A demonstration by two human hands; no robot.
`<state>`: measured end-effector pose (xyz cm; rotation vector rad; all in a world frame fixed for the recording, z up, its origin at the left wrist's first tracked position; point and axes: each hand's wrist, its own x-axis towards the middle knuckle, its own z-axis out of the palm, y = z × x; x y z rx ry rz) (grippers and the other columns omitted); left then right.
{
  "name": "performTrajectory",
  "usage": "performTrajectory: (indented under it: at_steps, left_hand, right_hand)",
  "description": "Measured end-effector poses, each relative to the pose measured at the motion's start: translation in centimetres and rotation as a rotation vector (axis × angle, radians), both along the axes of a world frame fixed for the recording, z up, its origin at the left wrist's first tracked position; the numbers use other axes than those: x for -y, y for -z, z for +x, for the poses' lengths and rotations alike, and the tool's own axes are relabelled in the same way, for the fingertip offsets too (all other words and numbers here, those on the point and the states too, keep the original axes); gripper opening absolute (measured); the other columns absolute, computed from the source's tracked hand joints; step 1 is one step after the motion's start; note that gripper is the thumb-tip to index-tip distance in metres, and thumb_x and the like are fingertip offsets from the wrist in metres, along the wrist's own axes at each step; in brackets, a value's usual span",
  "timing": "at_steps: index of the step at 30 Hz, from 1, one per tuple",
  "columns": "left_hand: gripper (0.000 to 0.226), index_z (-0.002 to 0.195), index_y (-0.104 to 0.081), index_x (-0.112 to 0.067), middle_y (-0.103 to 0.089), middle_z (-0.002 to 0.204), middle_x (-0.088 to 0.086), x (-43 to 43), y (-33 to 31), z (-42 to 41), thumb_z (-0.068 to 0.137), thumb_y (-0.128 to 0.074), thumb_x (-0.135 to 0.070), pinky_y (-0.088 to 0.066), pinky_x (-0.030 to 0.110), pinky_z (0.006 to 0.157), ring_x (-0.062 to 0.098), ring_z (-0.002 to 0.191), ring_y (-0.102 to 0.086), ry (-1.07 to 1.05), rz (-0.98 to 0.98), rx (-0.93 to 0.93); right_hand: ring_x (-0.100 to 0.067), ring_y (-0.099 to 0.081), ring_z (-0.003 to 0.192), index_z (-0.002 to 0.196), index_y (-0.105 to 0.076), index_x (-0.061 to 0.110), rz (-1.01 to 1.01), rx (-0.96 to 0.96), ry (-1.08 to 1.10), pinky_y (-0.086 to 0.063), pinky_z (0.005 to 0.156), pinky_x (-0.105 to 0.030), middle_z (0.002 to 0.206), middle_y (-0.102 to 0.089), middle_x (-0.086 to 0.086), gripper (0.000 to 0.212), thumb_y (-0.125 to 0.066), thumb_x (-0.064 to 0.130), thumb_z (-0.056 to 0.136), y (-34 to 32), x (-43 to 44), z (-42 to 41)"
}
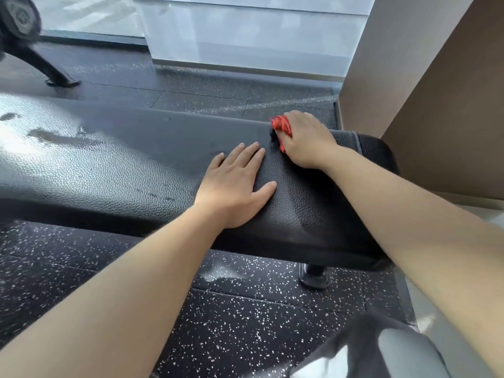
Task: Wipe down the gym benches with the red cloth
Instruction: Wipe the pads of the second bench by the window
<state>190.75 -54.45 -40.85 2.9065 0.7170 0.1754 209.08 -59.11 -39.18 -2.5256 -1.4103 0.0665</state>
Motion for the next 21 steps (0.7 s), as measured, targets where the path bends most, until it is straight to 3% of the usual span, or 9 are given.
performTrajectory:
  at_steps: [4, 9, 12, 15, 21]
  left_hand:
    - [0.068, 0.150, -0.010, -0.025, -0.004, 0.158, -0.011, 0.2, -0.1, 0.0, 0.093, -0.026, -0.056, -0.003, 0.035, 0.118, 0.008, 0.145, 0.001, -0.004, 0.000, -0.018]
    - [0.067, 0.150, -0.013, -0.026, -0.006, 0.158, -0.011, 0.2, -0.5, -0.2, 0.093, -0.032, -0.055, -0.001, 0.033, 0.117, 0.008, 0.145, -0.001, -0.019, -0.048, -0.020]
    - [0.063, 0.150, -0.014, -0.023, -0.005, 0.159, -0.009, -0.2, -1.1, -0.3, 0.096, -0.031, -0.050, 0.004, 0.036, 0.117, 0.008, 0.145, 0.002, -0.001, -0.130, -0.043]
    - [0.061, 0.150, -0.014, -0.022, -0.004, 0.159, -0.009, -2.1, -1.5, -1.0, 0.097, -0.025, -0.050, 0.008, 0.044, 0.116, 0.009, 0.145, 0.005, -0.056, -0.048, -0.091]
    - [0.060, 0.148, -0.011, -0.038, -0.004, 0.158, -0.013, -4.8, -0.6, -1.8, 0.093, -0.025, -0.057, 0.003, 0.046, 0.116, 0.007, 0.145, 0.002, -0.178, -0.054, -0.073]
  right_hand:
    - [-0.033, -0.043, 0.125, 0.124, -0.048, 0.016, -0.075, -0.062, 0.084, -0.035, 0.101, -0.046, 0.133, -0.050, -0.011, 0.042, -0.038, 0.044, 0.094, -0.7, -1.7, 0.6]
    - [-0.030, -0.043, 0.123, 0.121, -0.049, 0.016, 0.059, -0.008, -0.021, -0.035, 0.100, -0.043, 0.127, -0.051, -0.008, 0.037, -0.042, 0.038, 0.093, -0.3, 2.0, -2.0]
    - [-0.026, -0.031, 0.134, 0.137, -0.037, 0.014, 0.049, 0.010, -0.102, -0.027, 0.109, -0.044, 0.142, -0.040, -0.006, 0.048, -0.042, 0.037, 0.095, 0.0, 5.7, -4.9]
    - [-0.024, -0.022, 0.140, 0.144, -0.028, 0.014, 0.040, 0.065, -0.147, -0.020, 0.111, -0.040, 0.151, -0.029, -0.004, 0.054, -0.041, 0.036, 0.096, 0.3, 8.1, -7.2]
    - [-0.023, -0.017, 0.142, 0.144, -0.026, 0.014, 0.017, 0.044, -0.080, -0.017, 0.113, -0.041, 0.153, -0.025, -0.004, 0.055, -0.038, 0.038, 0.096, 0.9, 4.3, -5.9]
